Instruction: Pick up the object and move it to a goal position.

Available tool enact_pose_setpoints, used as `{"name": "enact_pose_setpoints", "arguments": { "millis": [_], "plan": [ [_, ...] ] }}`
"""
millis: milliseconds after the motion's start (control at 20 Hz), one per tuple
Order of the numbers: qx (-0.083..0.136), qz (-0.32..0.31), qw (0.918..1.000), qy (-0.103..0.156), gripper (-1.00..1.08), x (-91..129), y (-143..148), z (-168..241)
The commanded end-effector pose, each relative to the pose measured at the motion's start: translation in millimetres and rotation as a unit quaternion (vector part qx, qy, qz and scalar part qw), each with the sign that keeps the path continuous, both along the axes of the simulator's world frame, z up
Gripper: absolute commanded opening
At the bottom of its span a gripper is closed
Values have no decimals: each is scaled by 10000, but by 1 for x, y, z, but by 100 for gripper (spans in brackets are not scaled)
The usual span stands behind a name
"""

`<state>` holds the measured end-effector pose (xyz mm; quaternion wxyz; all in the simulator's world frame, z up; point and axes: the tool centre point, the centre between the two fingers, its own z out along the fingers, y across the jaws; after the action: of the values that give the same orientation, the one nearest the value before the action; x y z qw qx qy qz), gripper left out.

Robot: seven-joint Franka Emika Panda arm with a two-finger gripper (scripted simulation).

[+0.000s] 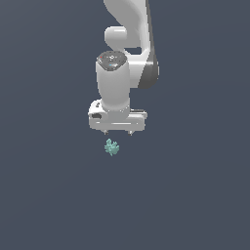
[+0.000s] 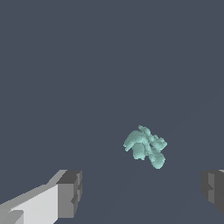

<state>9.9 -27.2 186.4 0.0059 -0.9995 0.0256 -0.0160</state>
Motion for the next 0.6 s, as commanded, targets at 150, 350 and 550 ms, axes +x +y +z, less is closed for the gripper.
{"name": "enact_pose_setpoints", "arguments": {
  "millis": [150,350,550],
  "plan": [
    [8,4,10000,-23,100,1,-1,2],
    [38,13,9999,-119,100,5,-5,10],
    [56,-2,9998,-170,100,7,-8,15]
  ]
}}
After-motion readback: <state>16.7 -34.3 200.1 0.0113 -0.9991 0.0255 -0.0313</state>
